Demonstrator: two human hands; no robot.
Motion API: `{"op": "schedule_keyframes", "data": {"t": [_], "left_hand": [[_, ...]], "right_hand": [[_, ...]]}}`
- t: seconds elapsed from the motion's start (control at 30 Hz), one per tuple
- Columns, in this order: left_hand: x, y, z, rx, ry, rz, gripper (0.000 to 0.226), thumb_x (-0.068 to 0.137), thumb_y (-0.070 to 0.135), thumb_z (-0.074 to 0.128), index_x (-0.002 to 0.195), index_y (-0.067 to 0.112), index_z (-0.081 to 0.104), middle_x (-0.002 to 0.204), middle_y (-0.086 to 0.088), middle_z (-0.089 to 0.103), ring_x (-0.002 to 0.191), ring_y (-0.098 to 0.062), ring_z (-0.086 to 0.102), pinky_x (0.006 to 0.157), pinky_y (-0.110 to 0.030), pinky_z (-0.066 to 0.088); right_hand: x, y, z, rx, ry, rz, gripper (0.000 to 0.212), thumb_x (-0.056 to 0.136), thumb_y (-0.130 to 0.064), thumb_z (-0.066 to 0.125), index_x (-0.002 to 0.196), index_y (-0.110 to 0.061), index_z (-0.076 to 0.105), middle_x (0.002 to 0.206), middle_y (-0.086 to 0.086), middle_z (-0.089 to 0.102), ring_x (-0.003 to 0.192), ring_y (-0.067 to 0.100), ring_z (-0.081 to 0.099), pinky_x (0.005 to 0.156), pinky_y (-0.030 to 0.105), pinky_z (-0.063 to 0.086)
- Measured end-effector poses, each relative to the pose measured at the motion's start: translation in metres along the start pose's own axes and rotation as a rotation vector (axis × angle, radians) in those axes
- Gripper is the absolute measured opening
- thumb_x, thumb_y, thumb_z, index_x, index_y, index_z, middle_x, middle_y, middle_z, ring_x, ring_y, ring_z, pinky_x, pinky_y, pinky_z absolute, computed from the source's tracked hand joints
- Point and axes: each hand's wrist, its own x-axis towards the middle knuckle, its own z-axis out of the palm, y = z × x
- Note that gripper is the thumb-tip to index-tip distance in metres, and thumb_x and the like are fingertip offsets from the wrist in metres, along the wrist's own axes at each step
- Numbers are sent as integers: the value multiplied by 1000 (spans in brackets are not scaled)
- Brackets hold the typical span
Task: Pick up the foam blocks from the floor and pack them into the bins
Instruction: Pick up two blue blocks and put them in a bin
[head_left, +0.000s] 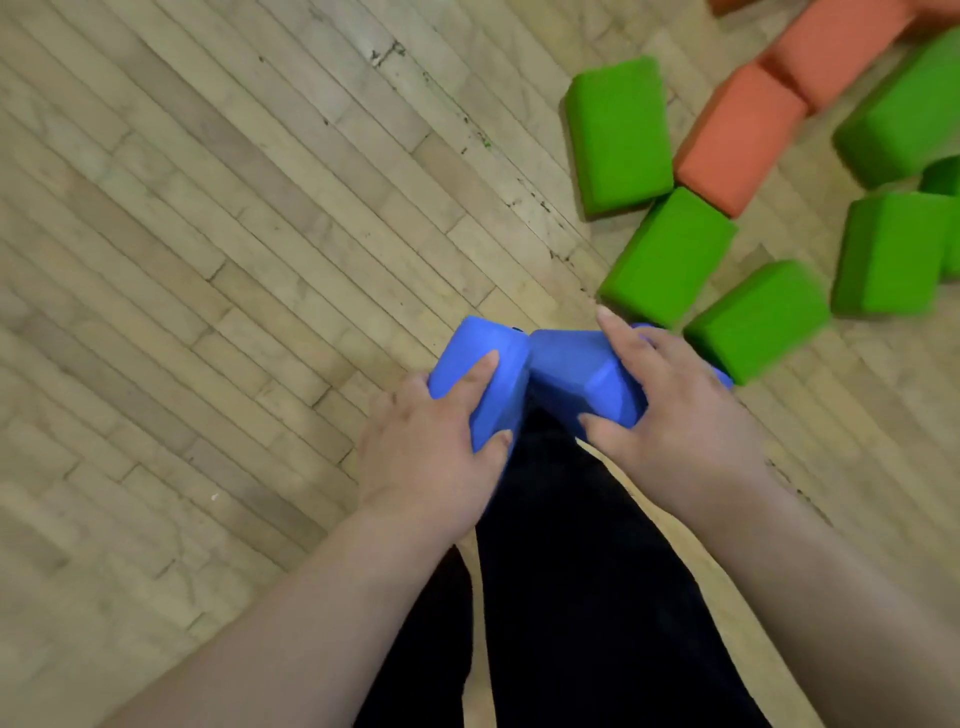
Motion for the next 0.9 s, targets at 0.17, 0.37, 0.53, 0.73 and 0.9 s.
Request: {"op": "schedule_keyframes", "data": {"t": [0.17,0.37,0.53,0.73,0.9], "left_hand": [[-124,-2,-65,170,6,267,73,85,70,52,151,62,22,145,4,41,123,-25,42,111,-43,37],[-273,24,-95,442,88,559,69,80,73,47,147,56,38,133,2,53,107,-30,50,95,-47,48],[-353,63,-77,580,101,819,67,76,69,45,141,51,48,124,-4,60,97,-34,54,85,-48,50],[-435,131,-33,702,23,979,71,78,70,46,147,55,39,134,0,53,110,-31,49,96,-46,44],[-516,202,53,766,-14,1159,71,80,72,47,149,57,35,138,-1,50,115,-31,48,100,-46,42]], "right_hand": [[-154,-16,-33,85,77,158,95,77,-43,69,161,-38,24,141,-2,51,123,27,53,96,41,45],[-325,-40,-59,205,120,249,103,75,-41,68,162,-40,11,149,-6,46,130,28,49,108,47,43],[-431,-31,-82,246,144,390,108,79,-39,69,161,-41,-1,152,-9,44,134,23,45,107,45,43],[-544,10,-98,304,204,529,101,85,-49,65,161,-41,0,157,-9,39,139,21,41,109,43,40],[-654,88,-87,350,307,672,102,85,-55,63,161,-41,-3,153,-10,41,135,21,45,104,41,44]]}}
